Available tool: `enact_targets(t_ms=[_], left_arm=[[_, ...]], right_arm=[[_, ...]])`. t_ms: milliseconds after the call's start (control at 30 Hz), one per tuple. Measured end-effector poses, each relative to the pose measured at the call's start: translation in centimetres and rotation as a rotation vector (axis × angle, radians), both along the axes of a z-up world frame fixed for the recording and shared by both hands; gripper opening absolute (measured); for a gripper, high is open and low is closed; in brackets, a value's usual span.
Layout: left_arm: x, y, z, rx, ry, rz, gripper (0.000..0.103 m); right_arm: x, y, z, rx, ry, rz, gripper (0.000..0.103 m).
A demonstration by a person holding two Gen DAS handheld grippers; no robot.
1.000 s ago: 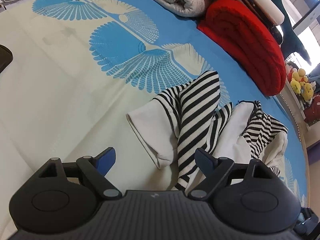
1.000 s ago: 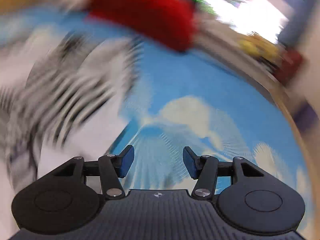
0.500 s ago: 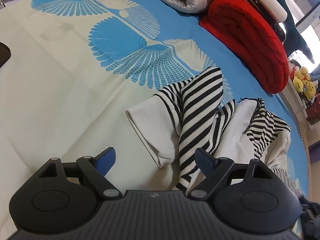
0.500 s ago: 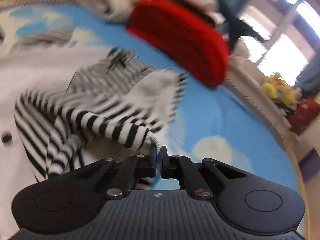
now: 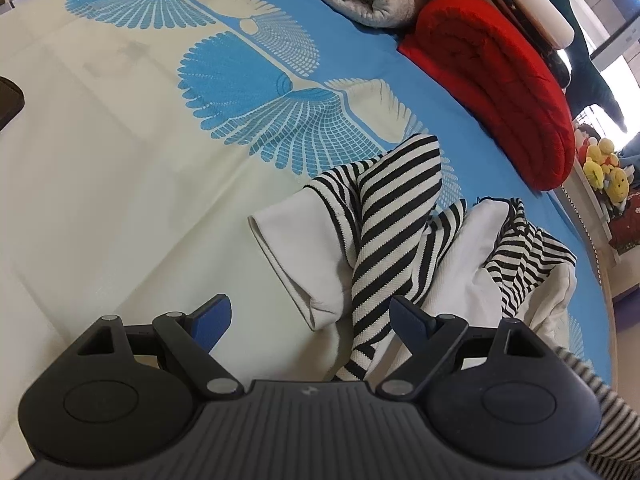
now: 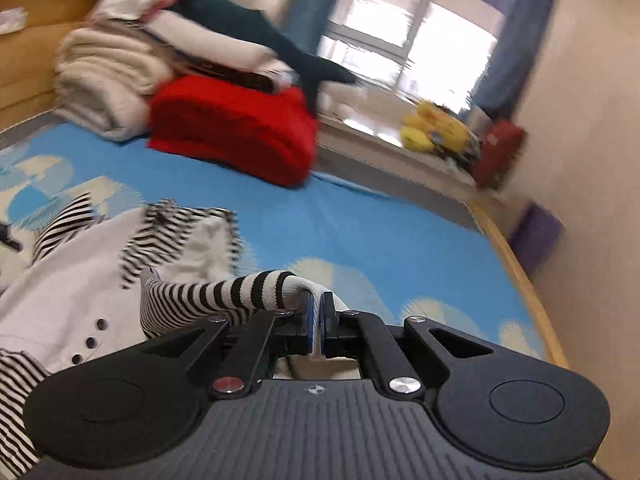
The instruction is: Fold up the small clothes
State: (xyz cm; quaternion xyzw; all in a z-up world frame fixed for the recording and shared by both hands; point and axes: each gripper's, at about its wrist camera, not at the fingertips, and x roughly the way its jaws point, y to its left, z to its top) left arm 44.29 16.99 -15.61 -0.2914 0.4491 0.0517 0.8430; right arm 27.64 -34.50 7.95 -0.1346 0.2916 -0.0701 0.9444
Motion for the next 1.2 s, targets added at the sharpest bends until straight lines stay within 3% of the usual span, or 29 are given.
enact_targets(t_ms=[133,233,267,333,367,433,467,567,667,833,933,1067,1200], left_arm=[[0.0,-0.5,-0.2,0.026,0.001,-0.010,0.090],[0.2,-0.6,-0.4,0.045,0.008,-0.007,0.090],[0.2,-0.6,-0.5,0.047,0.011,-0.004,0.090],[0.3,-0.4,-0.5,0.042,0.011,0.006,0.090],[0.4,-0.2,-0.5,0.036,0.010,0.011,0.090],[0.6,-0.1,-0.7,0.028,0.010,0.016,0.090],[0.8,-0.2,-0.8,0.026,0.015,0.014,0.090],[1.1,-0.6,-1.1,0.024,0.028,-0.001,0.090],[1.0,-0.7,-1.0,0.029,0.025,-0.008,0.090],[0.2,0.0,-0.3,0.043,0.002,0.003,0.090],[-0.2,0.4,0.0,0.088,-0.017,-0.014,0.090],[-0.8,2.0,0.2,0.132,-0.047,-0.011,0.090],[-0.1,3.6,-0.7,0.042,-0.056,-0.044,0.090]], right_arm=[[4.1,-8.1,-1.1,-0.057,0.081,-0.261,0.002],[10.1,-16.5,-5.1,-0.113,0.148,-0.531,0.007],[11.6,-19.1,-6.8,-0.105,0.167,-0.625,0.015],[12.9,-22.3,-9.8,-0.095,0.175,-0.822,0.048],[12.8,-22.8,-11.3,-0.065,0.134,-0.879,0.053],[12.2,-22.2,-14.0,0.069,0.099,-0.806,0.057],[12.2,-21.2,-15.7,0.142,0.131,-0.748,0.057],[11.3,-17.1,-18.4,0.233,0.162,-0.617,0.057],[9.9,-12.0,-18.1,0.356,0.105,-0.503,0.057],[6.2,-2.4,-16.5,0.586,-0.093,-0.359,0.078],[4.0,2.4,-17.5,0.566,-0.179,-0.308,0.083],[5.7,5.9,-19.9,0.388,-0.080,-0.222,0.082],[7.2,6.4,-20.8,0.358,-0.063,-0.213,0.082]])
